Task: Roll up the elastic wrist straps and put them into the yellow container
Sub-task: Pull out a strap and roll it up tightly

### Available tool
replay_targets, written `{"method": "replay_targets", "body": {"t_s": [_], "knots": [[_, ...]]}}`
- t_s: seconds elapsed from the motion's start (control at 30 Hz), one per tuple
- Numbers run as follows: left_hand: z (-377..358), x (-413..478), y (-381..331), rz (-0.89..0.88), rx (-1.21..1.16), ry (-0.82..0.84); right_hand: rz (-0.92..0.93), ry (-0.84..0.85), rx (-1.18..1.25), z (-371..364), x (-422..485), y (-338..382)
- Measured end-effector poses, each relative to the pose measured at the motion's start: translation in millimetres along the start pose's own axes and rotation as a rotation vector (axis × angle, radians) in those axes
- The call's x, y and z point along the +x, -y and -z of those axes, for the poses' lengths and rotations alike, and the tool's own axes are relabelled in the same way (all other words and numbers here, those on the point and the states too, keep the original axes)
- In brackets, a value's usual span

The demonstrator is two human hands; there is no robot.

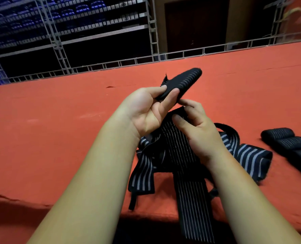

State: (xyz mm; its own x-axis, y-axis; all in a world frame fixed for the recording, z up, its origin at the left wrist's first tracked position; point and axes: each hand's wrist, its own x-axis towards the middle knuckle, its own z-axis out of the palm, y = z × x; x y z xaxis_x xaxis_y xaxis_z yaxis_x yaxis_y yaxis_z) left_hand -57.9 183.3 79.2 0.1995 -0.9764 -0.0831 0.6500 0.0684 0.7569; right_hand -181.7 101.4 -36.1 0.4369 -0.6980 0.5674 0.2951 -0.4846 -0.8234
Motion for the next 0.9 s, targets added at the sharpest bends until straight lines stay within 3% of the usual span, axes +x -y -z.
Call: {"method": "replay_targets", "body": {"t_s": [0.13,0.23,0.4,0.5,0.57,0.73,0.8,0.9], "knots": [[6,5,1,0.077,-0.027,0.008,0.033,0.108,-0.022,13,2,-3],[10,7,1,0.071,-0.011,0.005,0.023,0.028,0.019,12,4,-6],[27,20,0,-0.185,0.007,-0.044,-0.124,-0.083,0.133,14,4,-14],[43,28,6,-0.250,0.080,-0.042,-0.180,-0.170,0.255,15,6,-13],[56,35,13,-0.256,0.295,-0.072,-0.207,-0.235,0.317,16,8,-10],[85,51,44,-0.235,1.197,-0.169,-0.296,-0.352,0.453,20,12,-5],[96,63,54,-0.300,1.303,-0.205,-0.323,-0.379,0.472,21,12,-3],[98,73,60,-0.394,1.220,-0.317,-0.381,-0.412,0.537,23,11,-3]]}}
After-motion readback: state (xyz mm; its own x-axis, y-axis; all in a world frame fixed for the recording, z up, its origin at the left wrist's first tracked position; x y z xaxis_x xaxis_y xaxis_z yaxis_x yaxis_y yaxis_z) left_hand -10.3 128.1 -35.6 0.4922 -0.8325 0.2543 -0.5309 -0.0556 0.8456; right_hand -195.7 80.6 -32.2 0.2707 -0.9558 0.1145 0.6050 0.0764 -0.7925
